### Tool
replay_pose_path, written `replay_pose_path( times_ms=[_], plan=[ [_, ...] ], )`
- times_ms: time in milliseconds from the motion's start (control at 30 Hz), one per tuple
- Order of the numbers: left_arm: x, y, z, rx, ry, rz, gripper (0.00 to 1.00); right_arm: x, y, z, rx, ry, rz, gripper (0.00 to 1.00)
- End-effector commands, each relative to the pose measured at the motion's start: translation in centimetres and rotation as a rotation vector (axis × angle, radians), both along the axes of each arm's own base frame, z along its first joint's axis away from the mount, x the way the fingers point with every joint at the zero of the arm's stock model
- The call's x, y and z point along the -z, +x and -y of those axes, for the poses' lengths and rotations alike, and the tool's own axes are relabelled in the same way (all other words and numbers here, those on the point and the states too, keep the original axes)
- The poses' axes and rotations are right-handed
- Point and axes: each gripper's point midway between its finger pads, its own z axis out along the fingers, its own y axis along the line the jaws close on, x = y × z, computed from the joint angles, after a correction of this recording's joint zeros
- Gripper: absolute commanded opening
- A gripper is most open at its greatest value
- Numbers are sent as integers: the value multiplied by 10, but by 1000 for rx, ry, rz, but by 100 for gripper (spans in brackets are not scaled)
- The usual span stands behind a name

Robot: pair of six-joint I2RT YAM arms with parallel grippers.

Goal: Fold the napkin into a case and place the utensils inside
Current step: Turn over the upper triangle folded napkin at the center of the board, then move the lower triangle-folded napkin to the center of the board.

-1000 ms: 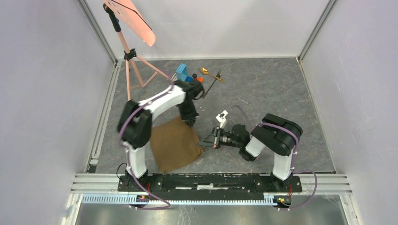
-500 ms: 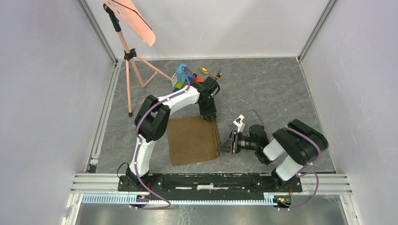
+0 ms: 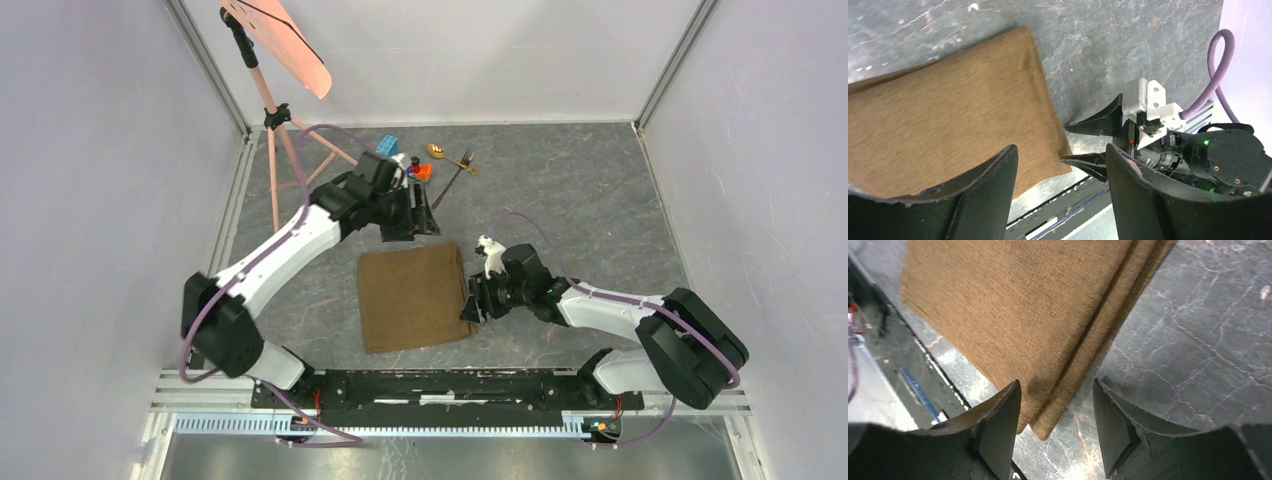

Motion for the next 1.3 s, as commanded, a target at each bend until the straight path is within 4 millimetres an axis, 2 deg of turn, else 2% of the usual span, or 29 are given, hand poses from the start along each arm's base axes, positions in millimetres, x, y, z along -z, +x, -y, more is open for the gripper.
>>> replay_pose_path(
  times_ms=[0,67,200,300,367,400,467,533,600,700,767,900,967,1033,1133,1267],
  plan=[
    [21,-21,-34,11,40,-1,72,16,5,14,67,-276,63,60],
    [29,-28,-44,-10,50,-10,72,23,6,23,86,-391,85,56],
    [41,-31,-57,-55,47,-24,73,42,9,71,148,-648,123,33],
    [46,-27,-59,-72,33,-30,73,42,13,100,210,-744,151,17],
    [52,-23,-58,-84,17,-42,73,42,14,109,246,-743,140,8],
    [57,-22,-59,-93,17,-55,72,39,16,108,259,-720,142,6],
    [65,-18,-57,-100,-2,-77,71,33,19,102,261,-667,155,10],
    [73,-19,-55,-106,-9,-102,69,22,23,90,251,-602,175,29],
    [80,-21,-54,-107,-13,-121,68,13,24,88,257,-575,184,42],
    [92,-28,-58,-110,4,-145,68,7,19,82,225,-531,174,51],
    [98,-32,-61,-113,15,-155,68,10,11,79,200,-507,152,52],
    [108,-39,-68,-121,43,-169,68,20,-4,84,181,-496,111,48],
    [112,-40,-71,-124,62,-170,68,26,-8,95,200,-532,107,39],
    [114,-39,-74,-128,76,-167,67,30,-5,114,254,-608,122,28],
    [115,-38,-71,-126,66,-170,57,29,4,138,351,-692,138,15],
    [118,-36,-60,-108,28,-196,41,25,10,160,483,-738,138,8]
  ],
)
